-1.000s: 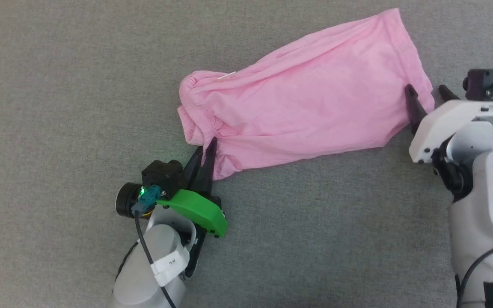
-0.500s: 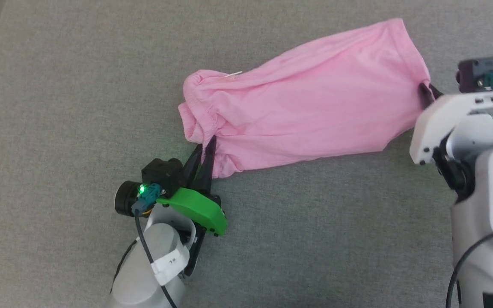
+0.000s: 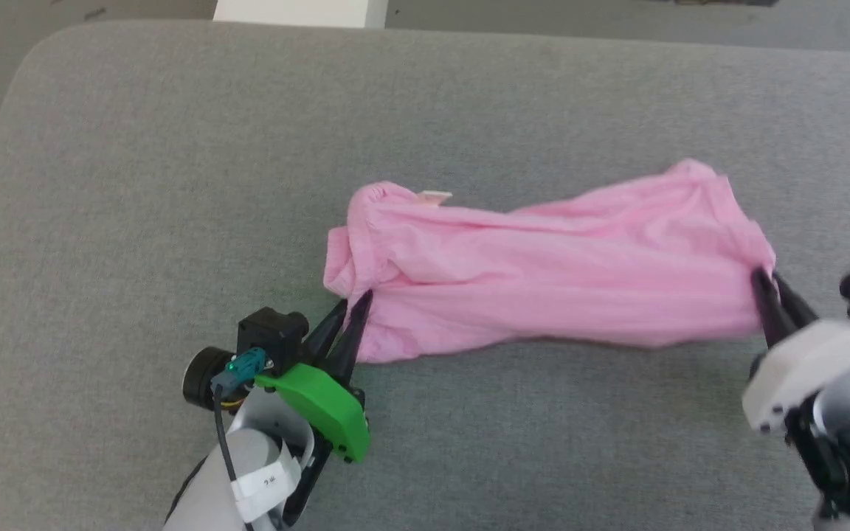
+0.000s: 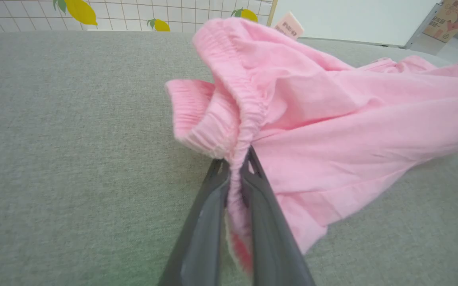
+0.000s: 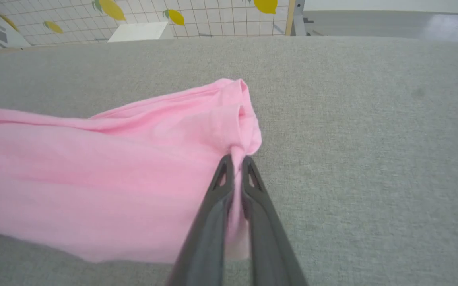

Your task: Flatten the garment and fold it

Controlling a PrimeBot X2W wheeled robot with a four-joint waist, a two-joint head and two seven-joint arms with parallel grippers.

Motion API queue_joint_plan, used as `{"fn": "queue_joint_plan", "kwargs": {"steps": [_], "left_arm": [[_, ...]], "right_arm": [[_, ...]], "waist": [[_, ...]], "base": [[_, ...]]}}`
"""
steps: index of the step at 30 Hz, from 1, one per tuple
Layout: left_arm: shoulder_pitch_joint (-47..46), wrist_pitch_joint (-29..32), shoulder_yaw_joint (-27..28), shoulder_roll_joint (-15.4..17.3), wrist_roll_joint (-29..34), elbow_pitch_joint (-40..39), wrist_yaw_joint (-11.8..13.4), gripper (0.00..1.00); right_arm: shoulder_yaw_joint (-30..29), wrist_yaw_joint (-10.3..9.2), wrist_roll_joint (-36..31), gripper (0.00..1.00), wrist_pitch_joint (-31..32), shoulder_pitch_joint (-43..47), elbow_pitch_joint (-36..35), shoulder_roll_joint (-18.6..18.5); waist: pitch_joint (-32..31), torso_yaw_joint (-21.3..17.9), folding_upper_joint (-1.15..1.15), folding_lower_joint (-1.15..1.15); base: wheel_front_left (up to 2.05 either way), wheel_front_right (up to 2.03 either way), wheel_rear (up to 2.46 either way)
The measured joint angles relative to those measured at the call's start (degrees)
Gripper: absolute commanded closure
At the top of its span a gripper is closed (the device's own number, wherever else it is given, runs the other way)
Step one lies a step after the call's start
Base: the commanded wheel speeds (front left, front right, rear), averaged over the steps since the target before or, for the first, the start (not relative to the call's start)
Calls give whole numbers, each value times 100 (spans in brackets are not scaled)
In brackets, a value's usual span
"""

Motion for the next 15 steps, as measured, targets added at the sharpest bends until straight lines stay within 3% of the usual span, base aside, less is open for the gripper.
{"fn": "queue_joint_plan", "kwargs": {"steps": [5, 10, 11, 12, 13, 15], "left_arm": [[283, 363, -104, 256, 159, -345, 155, 100], [600, 443, -203, 276, 243, -328, 302, 100], [653, 441, -194, 249, 241, -321, 356, 76], [693, 430, -174, 216, 226, -321, 408, 11], [725, 403, -140, 187, 204, -323, 455, 0], [778, 319, -41, 160, 123, -347, 535, 0]], "right_arm": [[-34, 1, 194, 100, 4, 613, -22, 1], [66, 2, 286, 100, -205, 793, 660, 2], [67, 2, 304, 90, -312, 793, 784, 3], [77, 2, 304, 60, -420, 792, 866, 3], [89, 2, 325, 0, -519, 791, 928, 1], [93, 0, 393, 0, -644, 788, 1005, -2]], "waist": [[-137, -154, 0, 0], [-229, -276, 0, 0], [-253, -290, 0, 0], [-279, -302, 0, 0], [-304, -312, 0, 0], [-352, -325, 0, 0]], "base": [[0, 0, 0], [0, 0, 0], [0, 0, 0], [0, 0, 0], [0, 0, 0], [0, 0, 0]]}}
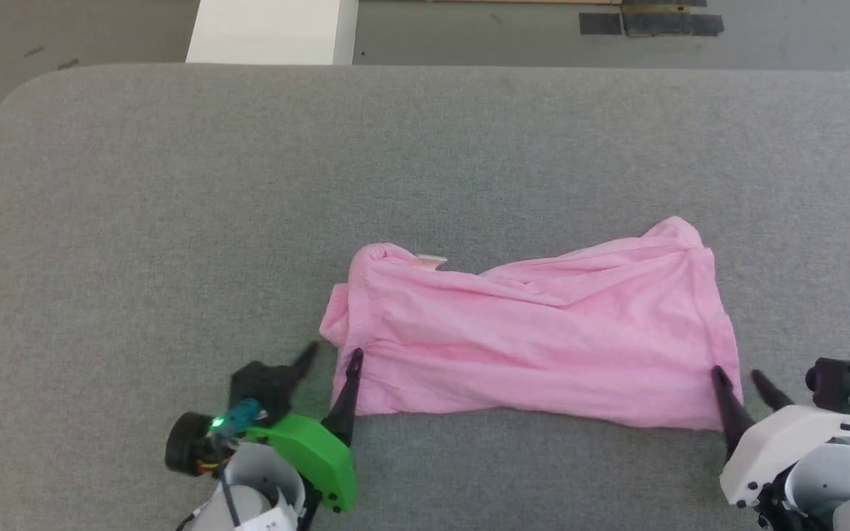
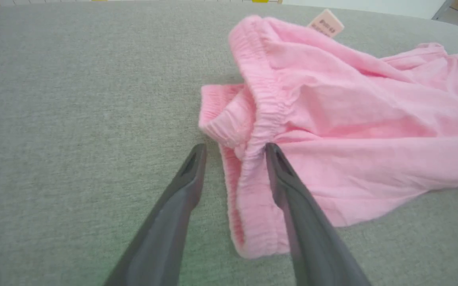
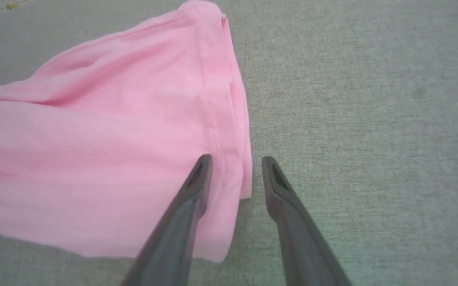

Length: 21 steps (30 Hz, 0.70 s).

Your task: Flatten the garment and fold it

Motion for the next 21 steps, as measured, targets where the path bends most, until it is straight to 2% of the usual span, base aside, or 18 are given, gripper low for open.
{"fn": "queue_joint_plan", "kwargs": {"steps": [4, 9, 12, 15, 21], "left_arm": [[122, -236, 216, -19, -177, -161, 156, 0], [164, -932, 569, -19, -119, -461, 480, 0], [145, -1152, 735, -11, -24, -605, 537, 0], [-20, -1200, 979, -27, 147, -693, 490, 0], [-308, -1222, 1293, -198, 312, -764, 111, 0]], "right_arm": [[-23, 0, -11, 0, -193, -44, -24, -1], [-77, 0, -116, 0, -401, -249, -115, -3], [-81, 0, -172, 0, -483, -534, -94, -3], [-147, 0, -335, 0, -292, -984, 223, -3], [-375, -1, -344, 0, 619, -1560, 950, -4]], "waist": [[-101, -9, 0, 0], [-155, 43, 0, 0], [-141, 87, 0, 0], [-90, 145, 0, 0], [28, 221, 0, 0]], "base": [[0, 0, 0], [0, 0, 0], [0, 0, 0], [0, 0, 0], [0, 0, 0]]}}
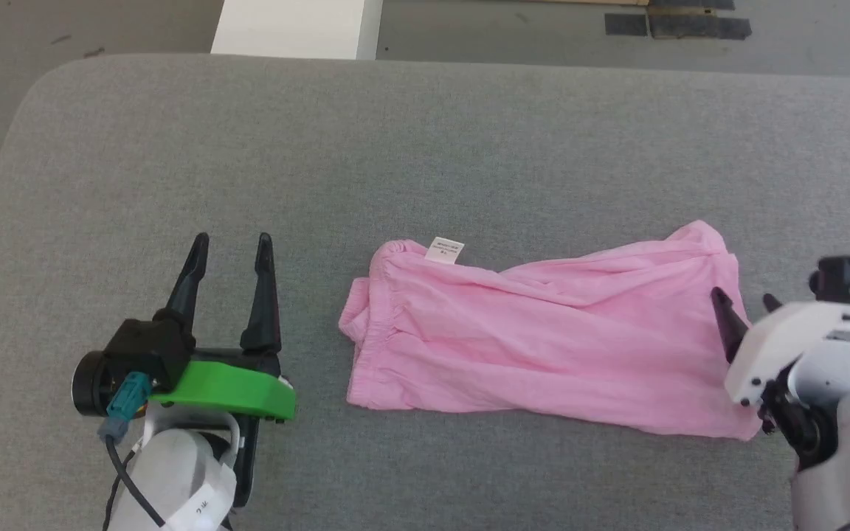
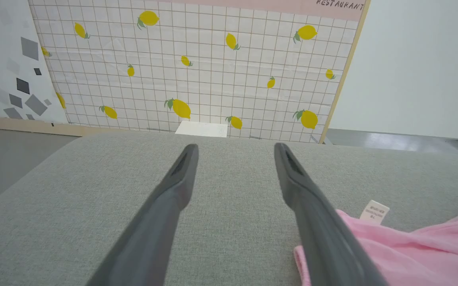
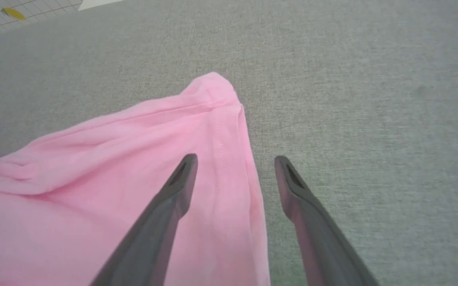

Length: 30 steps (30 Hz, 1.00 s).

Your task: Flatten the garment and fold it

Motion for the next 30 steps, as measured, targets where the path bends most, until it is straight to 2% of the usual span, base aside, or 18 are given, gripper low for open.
{"fn": "queue_joint_plan", "kwargs": {"steps": [4, 9, 10, 11, 12, 13, 14, 22, 26, 30], "left_arm": [[-43, 1, 162, -123, 125, 41, -176, 0], [-60, 1, 314, -259, 289, 86, -319, 0], [-60, 0, 334, -280, 307, 98, -336, 0], [-60, 0, 355, -302, 318, 110, -359, 0], [-60, 0, 376, -321, 327, 116, -374, 0], [-60, 0, 392, -339, 342, 122, -389, 0], [-60, 0, 409, -353, 350, 123, -408, 0], [-51, 0, 577, -468, 374, 163, -469, 0], [-12, 0, 647, -493, 374, 200, -472, 0], [37, 0, 675, -512, 374, 229, -475, 0]], "right_arm": [[-78, 1, 34, 0, 827, -375, 394, 4], [-233, 1, -86, 0, 1789, -731, 530, -12], [-227, 1, -81, 7, 1945, -758, 527, -21], [-209, 1, -62, 44, 2125, -786, 508, -32], [-186, 1, -48, 58, 2267, -790, 461, -55], [-156, 0, -42, 87, 2350, -786, 396, -64], [-131, 0, -52, 100, 2371, -772, 326, -66], [-104, 1, -68, 100, 1528, -286, -134, 4], [-413, 1, -242, 100, 1050, -76, -377, 11], [-818, 1, -737, 100, 903, 52, -614, 3]], "waist": [[97, 22, 0, 0], [183, 60, 0, 0], [190, 71, 0, 0], [197, 85, 0, 0], [202, 99, 0, 0], [206, 112, 0, 0], [208, 120, 0, 0], [117, 120, 0, 0], [39, 96, 0, 0], [-38, 74, 0, 0]], "base": [[0, 0, 0], [0, 0, 0], [0, 0, 0], [0, 0, 0], [0, 0, 0], [0, 0, 0], [0, 0, 0], [0, 0, 0], [0, 0, 0], [0, 0, 0]]}}
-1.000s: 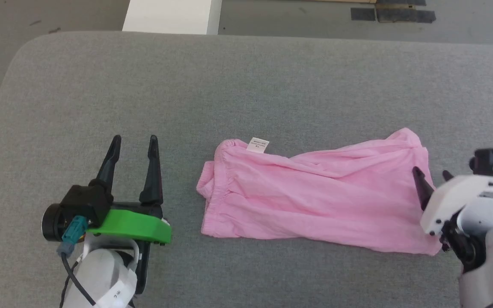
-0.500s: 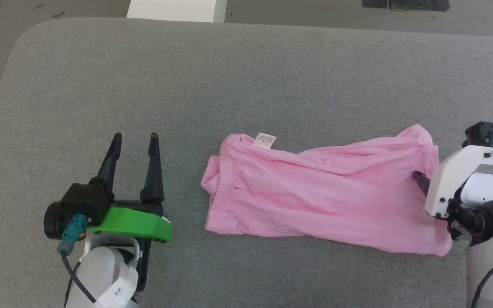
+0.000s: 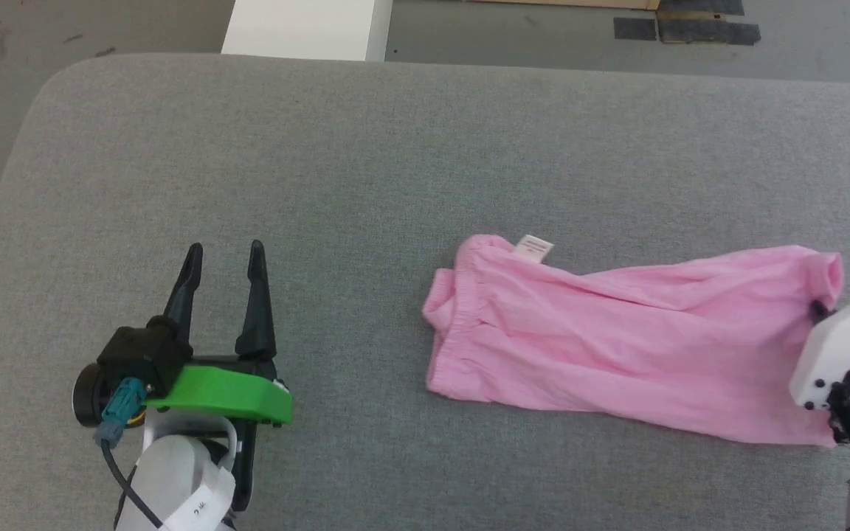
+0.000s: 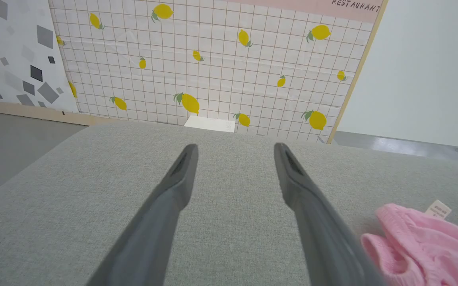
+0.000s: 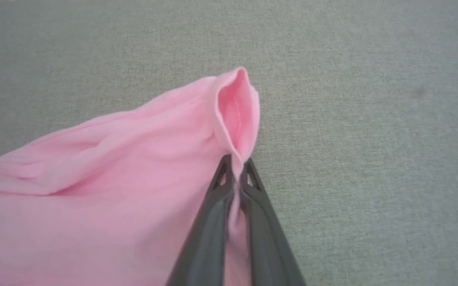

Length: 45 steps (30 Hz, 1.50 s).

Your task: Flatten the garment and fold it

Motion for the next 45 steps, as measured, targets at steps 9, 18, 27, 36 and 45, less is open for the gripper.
{"fn": "queue_joint_plan", "kwargs": {"steps": [9, 18, 27, 36, 45], "left_arm": [[49, 0, 1, -22, 0, 63, -1, 0], [49, 0, -80, -27, -13, 63, 0, 0], [18, 0, -231, -33, -100, 60, 16, 0], [-92, 0, -314, -34, -157, 62, 64, 0], [-90, 0, -264, -35, -156, 55, 112, 0]], "right_arm": [[516, -1, 16, 100, 486, 247, -1003, -7], [2487, -1, 307, 100, 1447, 353, -2228, -175], [4188, 0, 516, 100, 1555, -449, -1230, -313], [4547, -1, 855, 0, 923, -964, -112, -142], [3988, -1, 1691, 0, -1299, -854, -907, -24]], "waist": [[-151, 17, 0, 0], [-135, 179, 0, 0], [35, 372, 0, 0], [247, 571, 0, 0], [173, 463, 0, 0]], "base": [[0, 0, 0], [0, 0, 0], [0, 0, 0], [0, 0, 0], [0, 0, 0]]}}
